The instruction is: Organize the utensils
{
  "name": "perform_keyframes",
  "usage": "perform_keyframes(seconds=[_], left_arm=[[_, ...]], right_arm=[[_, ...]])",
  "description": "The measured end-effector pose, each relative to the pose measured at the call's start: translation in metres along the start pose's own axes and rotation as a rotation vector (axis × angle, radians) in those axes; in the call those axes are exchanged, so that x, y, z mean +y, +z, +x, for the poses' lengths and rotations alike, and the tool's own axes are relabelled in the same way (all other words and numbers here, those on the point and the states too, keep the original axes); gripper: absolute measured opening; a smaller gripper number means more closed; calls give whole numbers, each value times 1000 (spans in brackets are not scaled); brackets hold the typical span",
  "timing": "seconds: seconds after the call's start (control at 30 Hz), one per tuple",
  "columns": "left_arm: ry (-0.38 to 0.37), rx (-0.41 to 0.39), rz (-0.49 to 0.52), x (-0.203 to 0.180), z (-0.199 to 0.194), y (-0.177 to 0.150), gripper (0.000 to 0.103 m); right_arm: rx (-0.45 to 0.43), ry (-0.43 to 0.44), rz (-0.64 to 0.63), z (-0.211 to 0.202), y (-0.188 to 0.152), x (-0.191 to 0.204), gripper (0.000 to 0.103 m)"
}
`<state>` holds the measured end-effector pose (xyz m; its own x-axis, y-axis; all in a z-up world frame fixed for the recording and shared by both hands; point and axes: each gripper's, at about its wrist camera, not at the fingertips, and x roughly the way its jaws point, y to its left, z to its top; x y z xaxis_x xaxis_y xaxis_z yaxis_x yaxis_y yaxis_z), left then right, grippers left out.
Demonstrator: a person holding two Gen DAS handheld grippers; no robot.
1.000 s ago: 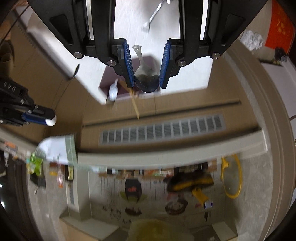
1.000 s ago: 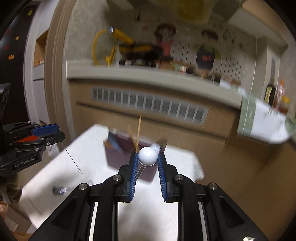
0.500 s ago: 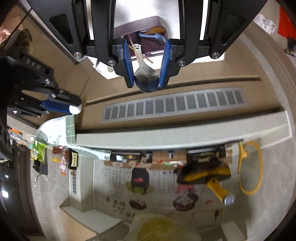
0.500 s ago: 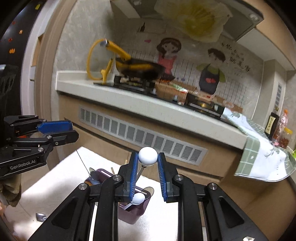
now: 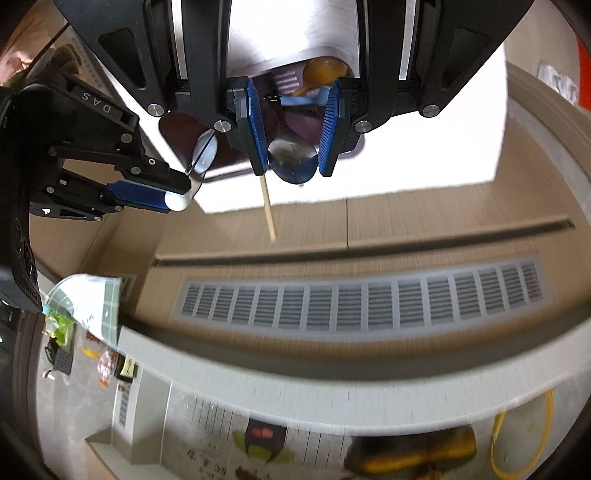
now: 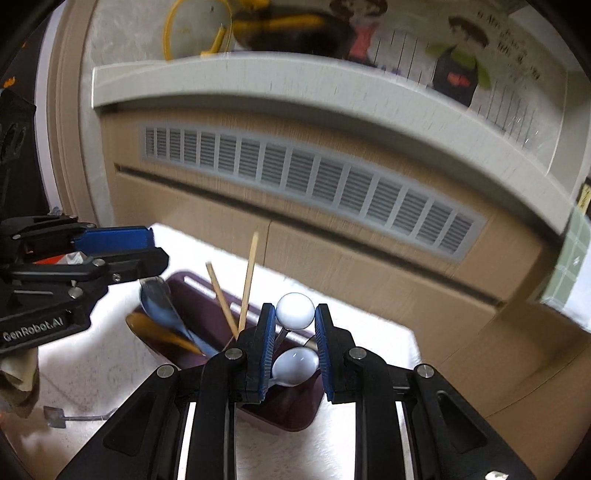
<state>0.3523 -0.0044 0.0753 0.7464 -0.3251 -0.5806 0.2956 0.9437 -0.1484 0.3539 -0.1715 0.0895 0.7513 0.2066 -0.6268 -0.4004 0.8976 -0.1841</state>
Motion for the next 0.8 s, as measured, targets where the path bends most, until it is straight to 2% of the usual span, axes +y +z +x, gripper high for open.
perform_keyframes(seconds=[0.1,0.13,0.2,0.23,0.3,0.4,0.43,0.47,0.5,0.53,0.57,0.67,0.73,0.8], left_arm=[[-12,53,-10,1,19,-10,31],[-13,71,-16,2,25,-13,34],[-22,78,-12,1,26,-16,37],[-18,78,-11,0,23,-18,43],[-2,51,-5,-3,10,-21,54],[47,-33,-4,-10,-25,-32,63],[67,-59,-7,-11,-38,-38,70],[86,-80,-14,-13,-49,-44,74],[112,-106,-22,-17,-62,-53,81],[139,-127,-25,-21,-74,-64,86],[160,-139,-24,-24,-83,-73,87],[219,-171,-11,-37,-113,-107,95],[256,-191,-4,-45,-132,-134,103],[292,-199,1,-53,-144,-156,103]], right_arm=[[52,63,16,20,-10,1,21],[63,82,21,25,-13,1,22],[81,102,47,31,-19,0,33],[74,100,66,30,-22,-2,42],[46,84,102,20,-25,-6,45],[-33,46,141,-15,-36,-5,46],[-61,28,148,-26,-41,-4,55],[-99,7,157,-41,-48,-2,70],[-145,-18,170,-58,-59,3,78],[-176,-33,178,-69,-65,6,90],[-216,-58,184,-84,-77,12,96],[-253,-72,191,-116,-100,25,103],[-245,-61,214,-128,-115,32,103],[-235,-52,229,-140,-134,42,103]])
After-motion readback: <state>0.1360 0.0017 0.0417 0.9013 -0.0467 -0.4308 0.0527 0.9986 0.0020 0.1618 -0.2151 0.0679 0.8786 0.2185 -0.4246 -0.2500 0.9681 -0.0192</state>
